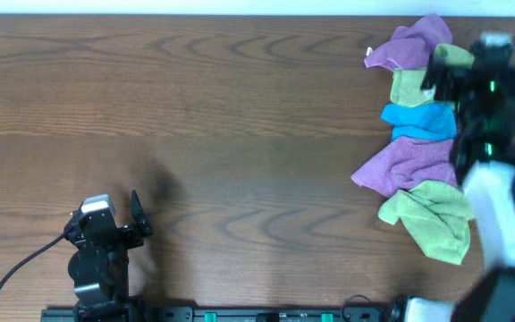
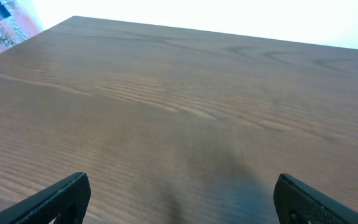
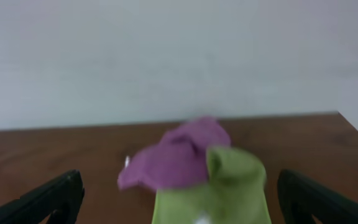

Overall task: Fold the cloth
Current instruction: 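Reach the right gripper to the purple cloth in the pile and grasp it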

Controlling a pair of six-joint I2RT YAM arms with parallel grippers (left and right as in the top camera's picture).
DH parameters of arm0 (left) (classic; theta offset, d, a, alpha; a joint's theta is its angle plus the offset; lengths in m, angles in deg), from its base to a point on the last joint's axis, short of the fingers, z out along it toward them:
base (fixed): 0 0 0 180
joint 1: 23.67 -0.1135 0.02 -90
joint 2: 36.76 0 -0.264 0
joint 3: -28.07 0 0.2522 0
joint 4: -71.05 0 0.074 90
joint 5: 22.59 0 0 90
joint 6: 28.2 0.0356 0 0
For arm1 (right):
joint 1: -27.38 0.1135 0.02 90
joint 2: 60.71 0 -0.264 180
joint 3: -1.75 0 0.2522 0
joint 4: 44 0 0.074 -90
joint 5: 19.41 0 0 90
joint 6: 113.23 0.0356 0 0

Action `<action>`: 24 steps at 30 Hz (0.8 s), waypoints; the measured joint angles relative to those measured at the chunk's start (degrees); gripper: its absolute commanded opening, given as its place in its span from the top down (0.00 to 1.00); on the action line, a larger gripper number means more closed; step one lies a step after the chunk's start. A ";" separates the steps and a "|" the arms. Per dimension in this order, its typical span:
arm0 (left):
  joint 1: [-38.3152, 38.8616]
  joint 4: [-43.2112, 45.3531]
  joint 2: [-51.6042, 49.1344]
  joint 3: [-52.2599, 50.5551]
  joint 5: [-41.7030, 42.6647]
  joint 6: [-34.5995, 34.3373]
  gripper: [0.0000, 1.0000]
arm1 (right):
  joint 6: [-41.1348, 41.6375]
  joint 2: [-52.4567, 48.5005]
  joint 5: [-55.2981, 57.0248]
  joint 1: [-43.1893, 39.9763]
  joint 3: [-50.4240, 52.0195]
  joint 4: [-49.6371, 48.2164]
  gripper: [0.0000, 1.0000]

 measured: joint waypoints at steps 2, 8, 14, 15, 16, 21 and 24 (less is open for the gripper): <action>0.00 0.00 0.00 0.00 0.00 0.00 0.05 | -0.28 -6.91 -0.74 0.11 -5.16 -1.95 0.01; 0.00 0.00 -0.02 0.00 0.02 -0.02 0.05 | -0.48 -26.80 -5.42 1.46 -20.94 -2.25 0.01; 0.00 0.00 0.00 0.00 -0.02 -0.02 0.05 | -0.52 -43.32 -5.33 5.05 -33.79 -2.54 0.01; 0.00 0.00 -0.02 0.00 -0.02 -0.02 0.05 | -0.50 -45.83 -5.16 5.68 -35.28 -2.45 0.01; 0.00 0.00 -0.07 0.00 0.00 -0.02 0.05 | -0.50 -48.13 -4.72 6.29 -36.46 -2.32 0.01; 0.00 0.00 -0.07 0.00 -0.02 -0.02 0.05 | -0.46 -52.87 2.32 7.34 -37.57 -1.90 0.04; 0.00 0.00 -0.07 0.00 -0.02 -0.02 0.05 | -0.33 -52.92 5.97 6.91 -37.92 -1.62 0.28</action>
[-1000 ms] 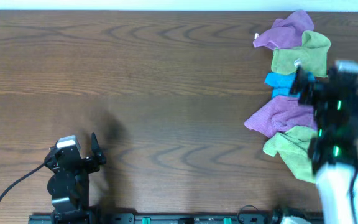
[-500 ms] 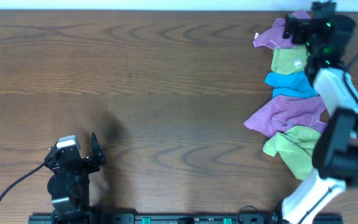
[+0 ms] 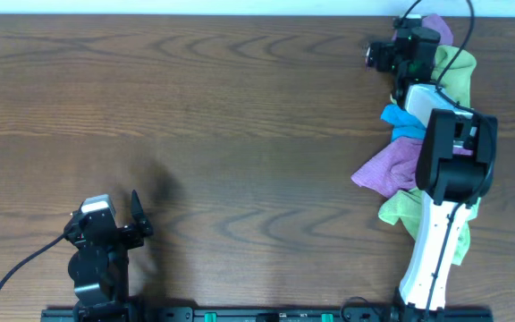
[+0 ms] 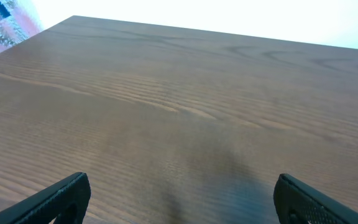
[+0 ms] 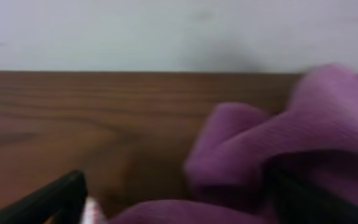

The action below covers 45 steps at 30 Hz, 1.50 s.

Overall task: Fold the cloth
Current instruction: 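Reach the right gripper to the purple cloth in the pile and grasp it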

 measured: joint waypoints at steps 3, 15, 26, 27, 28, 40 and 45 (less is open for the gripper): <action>0.00 0.00 0.00 0.00 0.00 0.00 0.05 | 0.00 0.00 1.88 -0.74 -0.52 1.31 0.99; 0.00 0.00 0.00 0.00 0.02 0.00 0.04 | 1.53 0.74 -0.04 1.29 -11.37 6.75 0.99; 0.00 0.00 0.00 0.00 0.02 0.00 0.05 | 1.25 16.33 -12.31 13.31 -16.48 18.64 0.99; 0.00 0.00 0.00 0.00 0.02 0.00 0.04 | 1.27 17.94 -14.43 14.86 -16.74 18.64 0.99; 0.00 0.00 0.00 0.00 0.02 0.00 0.05 | 1.33 19.54 -16.39 16.85 -16.92 18.58 0.99; 0.00 0.02 0.00 0.00 0.00 0.00 0.05 | -3.17 37.66 -11.76 32.63 -17.40 35.08 0.01; 0.00 0.00 0.00 0.00 0.02 0.00 0.04 | -5.42 38.75 -4.39 20.76 -18.56 49.24 0.01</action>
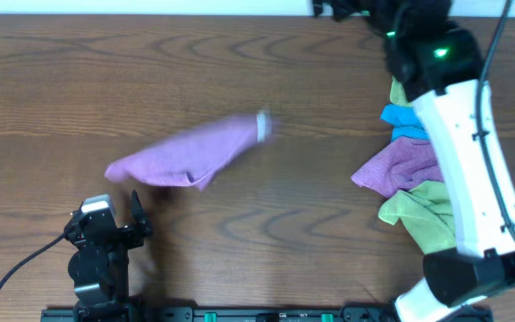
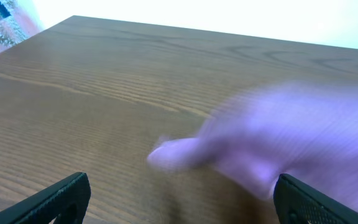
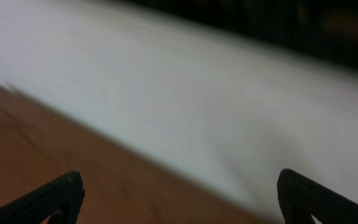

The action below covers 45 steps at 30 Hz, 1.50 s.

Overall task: Fold the cloth
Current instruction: 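Reach the right gripper to the purple cloth in the pile and grasp it, then pull the purple cloth left and drape it onto the open table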

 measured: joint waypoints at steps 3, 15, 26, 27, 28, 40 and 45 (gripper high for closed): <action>0.00 0.00 0.00 0.00 -0.02 0.00 0.05 | -1.36 -3.50 -1.66 -1.57 0.20 8.81 0.04; 0.00 0.00 0.00 0.00 -0.02 0.00 0.05 | -13.25 -22.21 -19.98 4.35 0.83 28.59 0.58; 0.00 0.00 0.00 0.00 0.00 0.00 0.04 | -20.41 -22.99 -22.75 9.90 1.40 45.83 0.43; 0.00 0.00 0.00 0.00 0.00 0.00 0.05 | -20.48 -22.99 -22.88 9.77 2.05 46.60 0.39; 0.00 -0.02 0.00 0.00 -0.02 0.00 0.05 | -20.57 -22.99 -22.97 9.68 2.95 46.64 0.36; 0.00 0.00 0.00 0.00 -0.02 0.00 0.05 | -9.35 -23.74 -23.58 9.68 17.81 28.50 0.32; 0.00 0.00 0.00 0.00 0.00 0.00 0.05 | 2.67 -23.74 -23.74 9.70 19.87 22.01 0.40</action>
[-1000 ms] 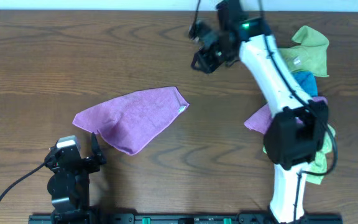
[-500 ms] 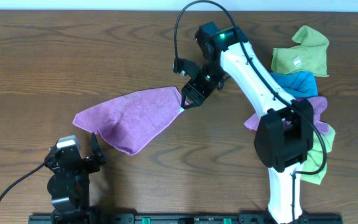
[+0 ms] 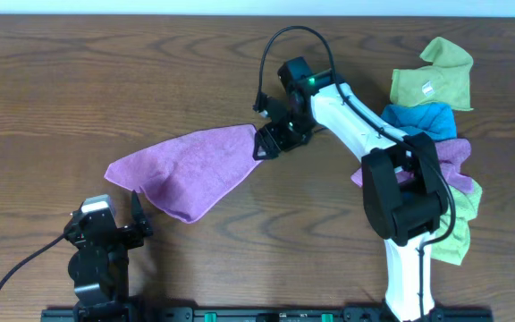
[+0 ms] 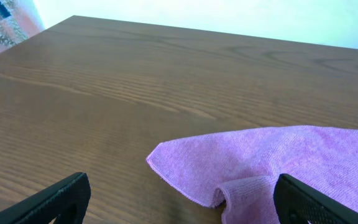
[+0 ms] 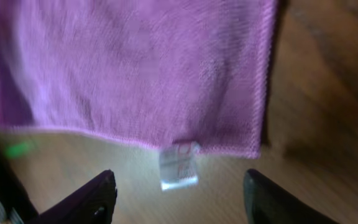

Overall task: Fold the cloth
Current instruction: 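Pull the purple cloth left and drape it onto the open table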

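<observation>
A purple cloth (image 3: 186, 168) lies crumpled on the table left of centre, one corner folded under near my left gripper. In the left wrist view the cloth (image 4: 278, 165) reaches between the wide-apart fingers. My left gripper (image 3: 138, 217) is open and low at the front left, just short of the cloth. My right gripper (image 3: 265, 145) hovers open over the cloth's right corner. In the right wrist view the cloth's hem (image 5: 142, 68) and its white tag (image 5: 179, 165) lie just ahead of the open fingers (image 5: 82, 199), untouched.
A pile of other cloths sits at the right edge: green (image 3: 432, 76), blue (image 3: 418, 116), purple (image 3: 459, 152) and green (image 3: 459, 224). The right arm (image 3: 365, 107) stretches from the front right across this pile. Bare wooden table (image 3: 105, 80) surrounds the purple cloth.
The purple cloth, then a blur over the table's left middle, now lies still there. My right gripper has come from the far edge to the cloth's right corner, open.
My right gripper was first over the cloth pile at the right, then down at the purple cloth on the pile's far end. Later that cloth was off the pile, blurred over the left middle. Now it rests there. The left arm stayed put.
</observation>
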Controlling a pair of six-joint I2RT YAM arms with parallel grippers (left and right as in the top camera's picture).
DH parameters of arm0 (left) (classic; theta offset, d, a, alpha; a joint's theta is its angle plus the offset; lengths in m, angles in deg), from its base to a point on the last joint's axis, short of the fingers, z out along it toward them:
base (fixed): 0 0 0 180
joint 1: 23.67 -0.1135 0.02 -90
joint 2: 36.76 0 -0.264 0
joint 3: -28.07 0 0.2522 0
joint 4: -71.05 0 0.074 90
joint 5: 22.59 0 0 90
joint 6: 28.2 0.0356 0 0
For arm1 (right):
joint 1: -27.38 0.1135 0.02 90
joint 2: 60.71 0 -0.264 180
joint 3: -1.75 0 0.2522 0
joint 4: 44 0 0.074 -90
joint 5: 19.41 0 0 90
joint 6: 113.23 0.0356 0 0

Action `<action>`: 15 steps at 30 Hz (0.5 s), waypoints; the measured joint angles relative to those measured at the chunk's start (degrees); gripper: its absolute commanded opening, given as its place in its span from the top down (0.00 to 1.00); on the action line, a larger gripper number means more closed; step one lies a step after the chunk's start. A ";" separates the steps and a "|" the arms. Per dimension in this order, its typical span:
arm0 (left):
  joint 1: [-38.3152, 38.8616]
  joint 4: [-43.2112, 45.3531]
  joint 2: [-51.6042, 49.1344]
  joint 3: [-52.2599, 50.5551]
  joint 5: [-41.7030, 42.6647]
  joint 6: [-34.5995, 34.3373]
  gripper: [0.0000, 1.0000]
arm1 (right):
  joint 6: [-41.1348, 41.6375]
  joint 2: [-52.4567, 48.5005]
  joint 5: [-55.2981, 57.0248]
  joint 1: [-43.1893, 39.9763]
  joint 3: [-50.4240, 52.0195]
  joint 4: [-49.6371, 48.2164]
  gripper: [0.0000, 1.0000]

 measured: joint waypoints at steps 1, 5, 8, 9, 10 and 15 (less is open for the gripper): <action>0.00 0.00 0.00 0.00 -0.02 0.00 0.05 | 3.56 0.00 0.24 0.02 0.20 -1.16 0.40; 0.00 0.00 0.00 0.00 0.00 0.02 0.05 | 11.91 0.00 1.16 0.35 0.31 -3.43 0.43; 0.00 0.00 0.00 0.00 0.00 0.00 0.05 | 16.00 0.00 1.77 0.94 0.31 -3.50 0.46; 0.00 0.00 0.00 0.00 -0.02 0.00 0.04 | 17.18 0.00 1.81 1.18 0.31 -3.50 0.46; 0.00 0.00 0.00 0.00 -0.02 0.00 0.05 | 18.27 -0.02 1.86 1.38 0.31 -3.41 0.47; 0.00 0.00 0.00 0.00 -0.02 0.00 0.05 | 21.31 -0.59 1.75 2.27 0.31 -3.32 0.53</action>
